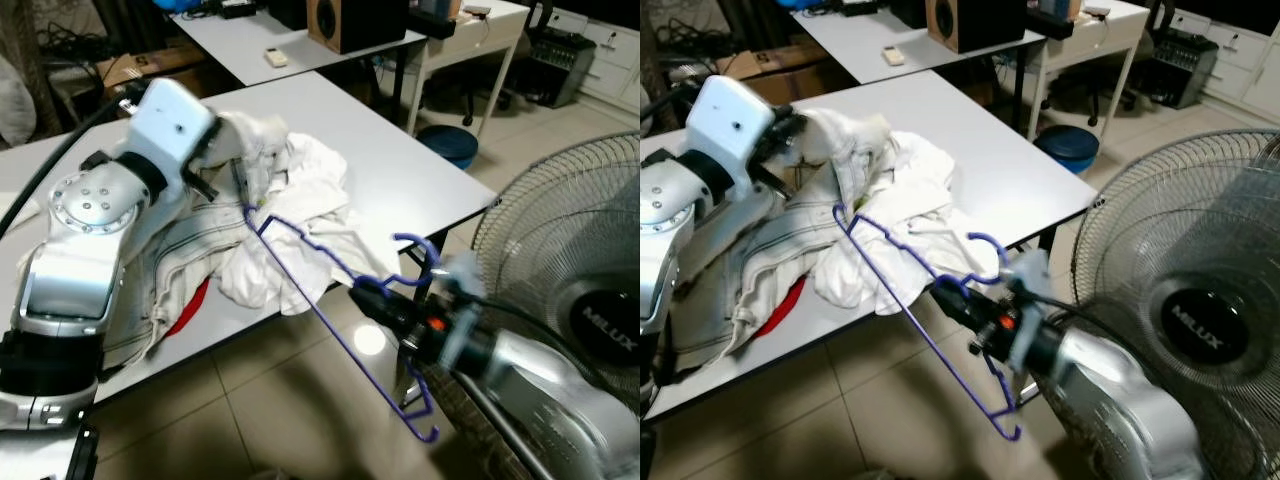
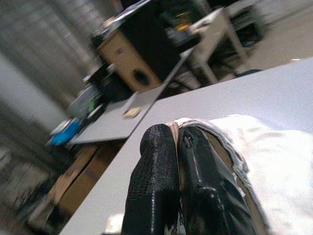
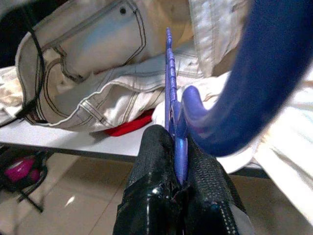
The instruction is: Hang hanger
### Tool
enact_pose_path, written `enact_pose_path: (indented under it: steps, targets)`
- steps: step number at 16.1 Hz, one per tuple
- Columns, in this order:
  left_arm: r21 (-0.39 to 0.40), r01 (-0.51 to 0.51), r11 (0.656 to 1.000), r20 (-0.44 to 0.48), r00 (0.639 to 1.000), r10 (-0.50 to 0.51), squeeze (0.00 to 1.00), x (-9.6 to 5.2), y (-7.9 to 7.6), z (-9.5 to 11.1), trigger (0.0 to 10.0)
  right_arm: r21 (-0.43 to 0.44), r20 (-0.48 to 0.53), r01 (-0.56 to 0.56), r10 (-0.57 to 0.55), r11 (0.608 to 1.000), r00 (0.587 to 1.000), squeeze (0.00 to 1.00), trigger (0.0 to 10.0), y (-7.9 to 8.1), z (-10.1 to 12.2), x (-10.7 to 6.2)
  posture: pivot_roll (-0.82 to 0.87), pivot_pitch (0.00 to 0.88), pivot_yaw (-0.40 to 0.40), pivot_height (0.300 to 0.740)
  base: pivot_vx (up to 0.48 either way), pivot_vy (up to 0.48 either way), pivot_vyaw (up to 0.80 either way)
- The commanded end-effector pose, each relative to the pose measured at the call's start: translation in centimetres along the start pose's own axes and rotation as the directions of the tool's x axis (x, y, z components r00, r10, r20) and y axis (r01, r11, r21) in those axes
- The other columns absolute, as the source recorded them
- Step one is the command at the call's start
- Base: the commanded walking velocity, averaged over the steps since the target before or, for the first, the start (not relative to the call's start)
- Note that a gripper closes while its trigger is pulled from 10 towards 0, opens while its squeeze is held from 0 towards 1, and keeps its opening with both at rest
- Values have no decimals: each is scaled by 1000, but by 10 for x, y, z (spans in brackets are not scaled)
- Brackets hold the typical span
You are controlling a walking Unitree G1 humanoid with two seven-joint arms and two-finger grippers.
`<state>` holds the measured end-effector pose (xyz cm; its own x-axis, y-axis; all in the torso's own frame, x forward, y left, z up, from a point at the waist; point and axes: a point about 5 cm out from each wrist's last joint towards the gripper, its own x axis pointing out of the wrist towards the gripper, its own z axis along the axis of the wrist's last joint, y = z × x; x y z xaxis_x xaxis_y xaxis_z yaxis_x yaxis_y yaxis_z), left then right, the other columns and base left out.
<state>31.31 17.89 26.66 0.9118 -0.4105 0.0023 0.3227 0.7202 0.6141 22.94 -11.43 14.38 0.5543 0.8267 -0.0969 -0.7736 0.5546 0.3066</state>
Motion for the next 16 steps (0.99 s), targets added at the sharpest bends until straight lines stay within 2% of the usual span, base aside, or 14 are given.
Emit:
enact_pose_path:
  steps: [1,4,5,7,9,11,12,13,14,16]
  targets:
    - [29,48,998,30,998,-49,0,-1,-8,7,0,1,-13,-23,23,1000,1000,0,10000,-2,1,9,-90,0,54,740,0,0,0]
    - [41,92,995,24,995,-93,0,1,-22,7,0,50,-11,15,-15,999,1000,0,10000,-30,13,46,-81,0,43,740,0,0,0]
    - [49,97,994,20,995,-98,0,1,-23,6,0,48,-7,16,-15,999,1000,0,10000,-33,16,51,-81,0,43,740,0,0,0]
    - [120,118,986,-47,992,-113,0,-1,-26,-5,0,65,47,65,-68,996,997,0,10000,-44,30,66,-66,0,28,740,0,0,0]
    - [188,121,975,-128,987,-98,0,-7,-25,-21,0,78,126,0,-10,997,992,0,10000,-38,44,71,-60,0,19,740,0,0,0]
    - [170,119,978,-150,984,-94,0,-9,-28,-29,0,56,127,-77,70,995,989,0,10000,-26,44,74,-59,0,16,740,0,0,0]
    - [139,110,984,-150,985,-89,0,-8,-33,-32,2039,51,121,-115,108,992,987,0,10000,-19,41,76,-60,0,16,740,0,0,0]
    - [93,119,989,-138,985,-105,0,-7,-38,-32,10000,56,121,-122,115,991,986,0,10000,-17,39,77,-60,0,16,740,0,0,0]
    - [-1,131,991,-89,987,-131,1000,-6,-48,-26,10000,72,127,-121,111,990,986,0,10000,-15,38,78,-61,0,19,740,0,0,0]
    - [-37,134,990,-81,987,-137,1000,-8,-53,-23,10000,78,133,-119,108,990,985,0,10000,-15,38,78,-63,0,22,740,0,0,0]
